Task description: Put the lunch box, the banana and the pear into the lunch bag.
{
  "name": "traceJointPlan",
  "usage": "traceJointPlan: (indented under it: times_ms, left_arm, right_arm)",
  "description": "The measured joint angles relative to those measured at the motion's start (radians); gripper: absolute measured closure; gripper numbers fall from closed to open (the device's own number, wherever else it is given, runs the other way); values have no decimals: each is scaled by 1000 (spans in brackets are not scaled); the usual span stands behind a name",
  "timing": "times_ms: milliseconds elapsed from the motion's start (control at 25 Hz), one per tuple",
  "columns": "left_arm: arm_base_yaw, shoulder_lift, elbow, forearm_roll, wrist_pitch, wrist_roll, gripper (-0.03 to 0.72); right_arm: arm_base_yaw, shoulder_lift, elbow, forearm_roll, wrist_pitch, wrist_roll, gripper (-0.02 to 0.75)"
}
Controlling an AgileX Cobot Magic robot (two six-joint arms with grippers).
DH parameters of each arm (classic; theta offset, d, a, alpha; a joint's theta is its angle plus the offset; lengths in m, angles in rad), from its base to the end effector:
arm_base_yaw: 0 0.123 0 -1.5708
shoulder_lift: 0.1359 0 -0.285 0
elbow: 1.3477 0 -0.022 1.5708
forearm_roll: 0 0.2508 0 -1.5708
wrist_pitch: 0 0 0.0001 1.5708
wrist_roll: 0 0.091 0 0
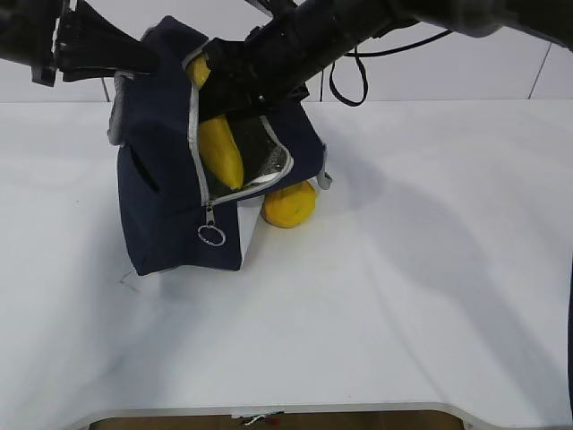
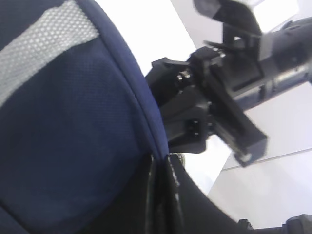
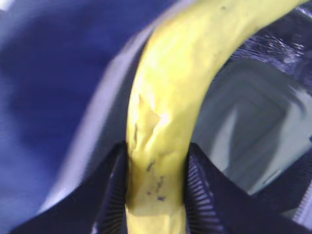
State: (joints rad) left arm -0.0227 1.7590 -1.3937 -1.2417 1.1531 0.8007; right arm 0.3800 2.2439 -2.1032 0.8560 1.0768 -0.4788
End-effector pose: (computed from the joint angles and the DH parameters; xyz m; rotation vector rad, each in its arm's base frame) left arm 0.3641 -0.0870 0.3095 0.3872 2.2293 -1.3125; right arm 0.4400 0.2410 0.2735 -0.7408 2.3639 1.0777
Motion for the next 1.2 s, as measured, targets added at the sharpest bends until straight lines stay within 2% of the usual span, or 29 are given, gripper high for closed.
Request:
traceJointPlan:
  times_ms: [280, 560, 640, 880, 1000, 1200]
  left_arm:
    - [0, 0, 0, 0, 9, 0, 687]
    - [0, 0, 0, 0, 10, 0, 687]
    - [0, 0, 0, 0, 10, 0, 687]
    - [4, 0, 0, 2, 11, 0, 687]
    - [23, 0, 0, 18, 11, 0, 687]
    - [68, 0, 0, 32, 11, 0, 687]
  right_arm:
    - [0, 4, 0, -24, -4, 0, 429]
    - [0, 4, 0, -25, -4, 0, 246]
    - [0, 4, 0, -25, 3, 0, 218]
    - [0, 4, -95, -28, 138, 1, 203]
    - [0, -27, -124, -86, 149, 1, 202]
    - [1, -137, -132, -333, 163, 35, 201]
